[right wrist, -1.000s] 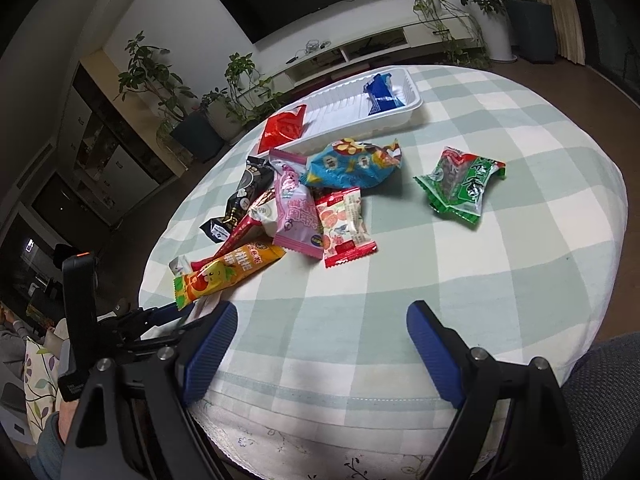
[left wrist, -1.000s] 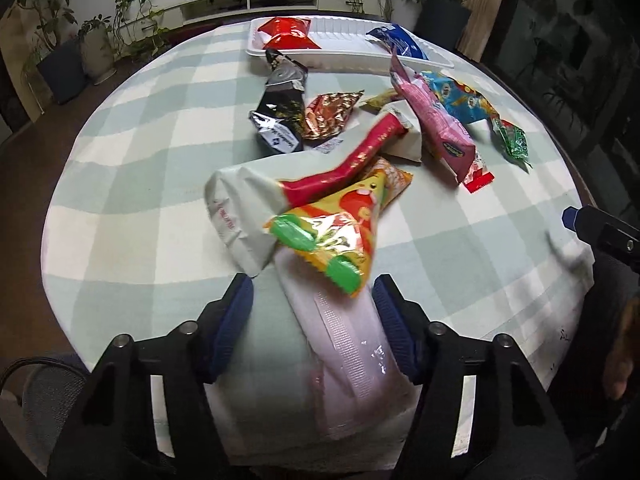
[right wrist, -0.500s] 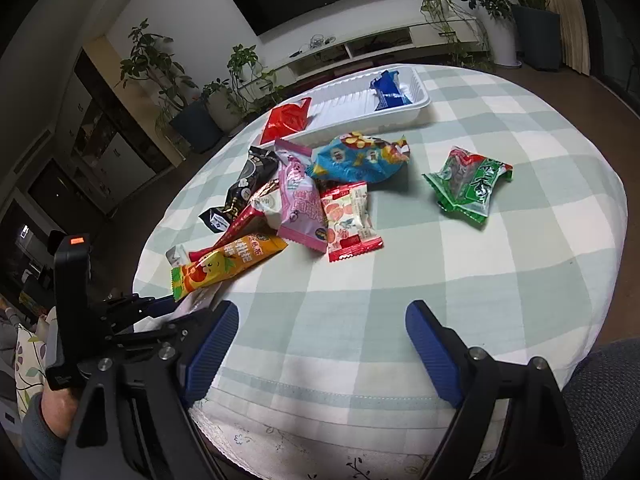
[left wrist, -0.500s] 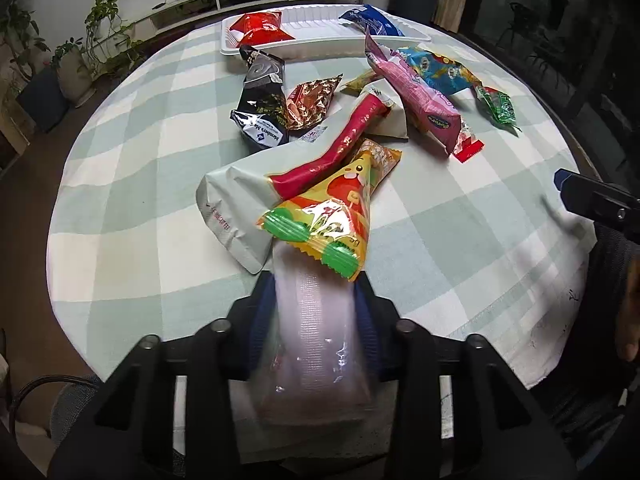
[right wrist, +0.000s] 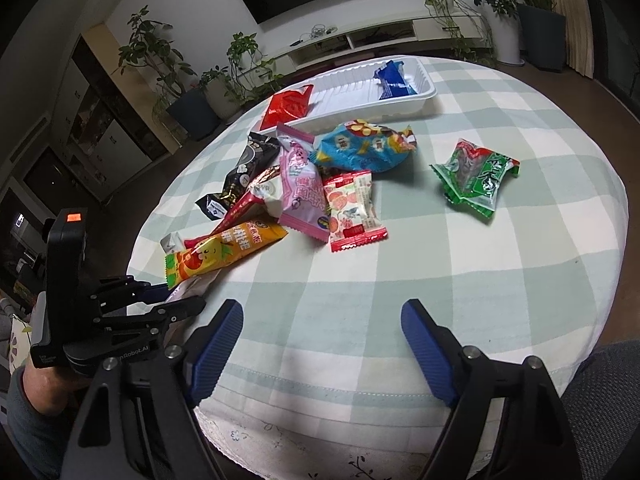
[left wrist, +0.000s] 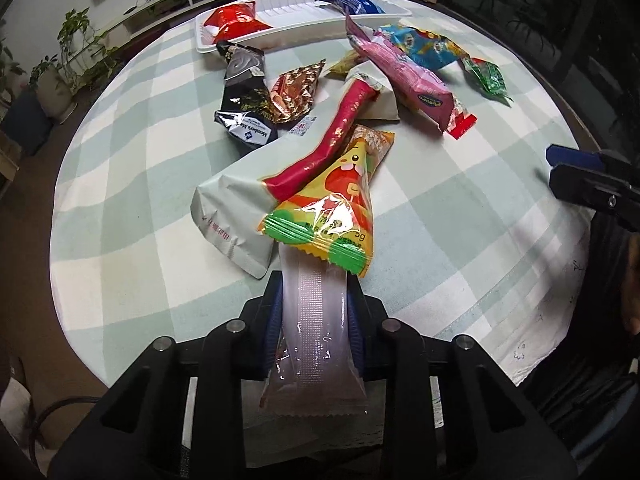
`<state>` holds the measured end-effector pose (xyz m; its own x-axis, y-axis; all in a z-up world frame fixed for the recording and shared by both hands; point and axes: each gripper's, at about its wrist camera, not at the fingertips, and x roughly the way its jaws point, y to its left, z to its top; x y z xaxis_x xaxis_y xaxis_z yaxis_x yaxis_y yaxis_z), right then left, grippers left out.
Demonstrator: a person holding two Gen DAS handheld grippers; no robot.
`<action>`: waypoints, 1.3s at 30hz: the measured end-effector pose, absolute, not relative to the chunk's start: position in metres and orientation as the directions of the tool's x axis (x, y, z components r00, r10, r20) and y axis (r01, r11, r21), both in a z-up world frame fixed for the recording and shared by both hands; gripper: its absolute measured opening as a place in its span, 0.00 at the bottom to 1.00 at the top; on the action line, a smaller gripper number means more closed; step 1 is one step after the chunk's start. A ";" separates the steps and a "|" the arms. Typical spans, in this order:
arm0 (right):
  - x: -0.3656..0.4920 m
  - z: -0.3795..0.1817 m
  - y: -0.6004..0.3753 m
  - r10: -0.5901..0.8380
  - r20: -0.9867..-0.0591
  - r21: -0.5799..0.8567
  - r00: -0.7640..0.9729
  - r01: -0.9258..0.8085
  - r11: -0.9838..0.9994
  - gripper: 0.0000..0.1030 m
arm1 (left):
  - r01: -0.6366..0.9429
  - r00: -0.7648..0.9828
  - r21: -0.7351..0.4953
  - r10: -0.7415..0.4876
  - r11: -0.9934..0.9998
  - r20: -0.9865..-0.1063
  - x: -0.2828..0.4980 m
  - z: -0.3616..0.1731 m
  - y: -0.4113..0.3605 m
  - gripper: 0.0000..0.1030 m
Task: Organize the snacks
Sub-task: 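Lift the pink-white bar with the left tool while the right tool grasps the red-white candy pack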
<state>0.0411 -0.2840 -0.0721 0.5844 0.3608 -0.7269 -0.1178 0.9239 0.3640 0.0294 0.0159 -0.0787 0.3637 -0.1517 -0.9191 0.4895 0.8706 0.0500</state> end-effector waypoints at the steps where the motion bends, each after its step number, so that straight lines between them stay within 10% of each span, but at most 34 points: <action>1: 0.041 -0.071 -0.285 0.358 -0.727 0.362 0.587 -0.116 0.925 0.81 | 0.498 0.363 0.050 -0.156 0.866 -0.919 0.029 -0.079 0.015 0.23; 39: 0.147 -0.094 -0.256 0.168 -0.860 0.080 0.482 -0.197 0.977 0.39 | 0.471 0.288 -0.316 -0.482 0.824 -0.827 -0.005 -0.063 0.041 0.20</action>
<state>0.1473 -0.2560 -0.0936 0.4822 0.1682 -0.8598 -0.1975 0.9770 0.0803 -0.0048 0.0413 -0.0627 0.2884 -0.4818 -0.8275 0.4708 0.8239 -0.3156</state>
